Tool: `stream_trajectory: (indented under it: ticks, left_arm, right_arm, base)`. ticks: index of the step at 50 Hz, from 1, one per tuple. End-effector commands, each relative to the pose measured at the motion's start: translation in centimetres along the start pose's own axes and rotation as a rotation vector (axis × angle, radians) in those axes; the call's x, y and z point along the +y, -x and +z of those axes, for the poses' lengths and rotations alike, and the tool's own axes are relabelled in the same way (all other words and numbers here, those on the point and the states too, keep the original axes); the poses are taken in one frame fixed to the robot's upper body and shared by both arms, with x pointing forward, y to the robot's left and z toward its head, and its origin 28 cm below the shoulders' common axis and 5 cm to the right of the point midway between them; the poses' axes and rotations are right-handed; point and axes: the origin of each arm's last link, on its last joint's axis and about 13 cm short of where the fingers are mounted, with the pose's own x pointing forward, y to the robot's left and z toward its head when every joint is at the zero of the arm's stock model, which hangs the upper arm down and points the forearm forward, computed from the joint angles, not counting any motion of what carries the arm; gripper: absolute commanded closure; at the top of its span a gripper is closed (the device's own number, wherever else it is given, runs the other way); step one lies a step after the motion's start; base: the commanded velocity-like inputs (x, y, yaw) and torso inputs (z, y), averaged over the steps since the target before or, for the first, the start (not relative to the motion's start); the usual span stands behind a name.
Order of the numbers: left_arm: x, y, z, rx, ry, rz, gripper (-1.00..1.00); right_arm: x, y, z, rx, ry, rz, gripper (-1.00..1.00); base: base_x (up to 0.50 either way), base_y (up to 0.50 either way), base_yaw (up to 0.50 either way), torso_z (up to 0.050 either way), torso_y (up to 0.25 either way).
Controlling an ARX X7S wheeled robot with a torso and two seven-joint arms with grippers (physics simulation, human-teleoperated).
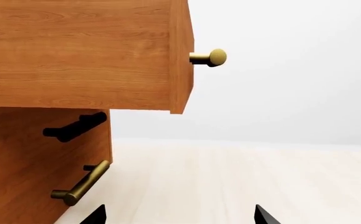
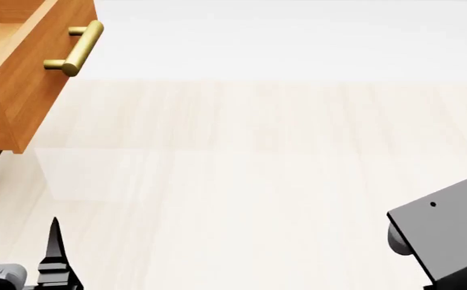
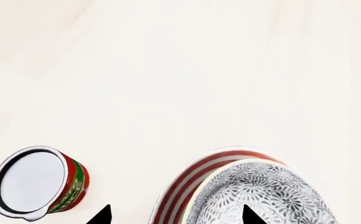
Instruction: Put the bowl on the plate.
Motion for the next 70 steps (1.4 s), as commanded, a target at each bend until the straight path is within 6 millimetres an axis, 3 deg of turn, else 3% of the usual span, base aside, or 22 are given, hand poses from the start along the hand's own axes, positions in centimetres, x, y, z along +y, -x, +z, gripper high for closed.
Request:
stream_trajectory:
  ticks: [1, 18, 70]
  left_arm:
    - [0.0, 0.0, 0.1, -0.001, 0.001, -0.002, -1.0]
    - [0.0, 0.1, 0.3, -0.004, 0.001, -0.003, -1.0]
    - [-0.1, 0.3, 0.7, -0.015, -0.003, -0.008, -1.0]
  right_arm:
    - [0.2, 1.1, 0.8, -0.064, 0.021, -0.002, -1.0]
    - [1.0, 2.9, 2.3, -0.149, 0.097, -0.025, -1.0]
    - [2.2, 2.3, 5.1, -0.411, 0.281, -0.06, -1.0]
  base:
    - [0.0, 0.0, 0.0, 0.0, 0.0]
    - [0.0, 0.0, 0.0, 0.0, 0.0]
    - [0.0, 0.0, 0.0, 0.0, 0.0]
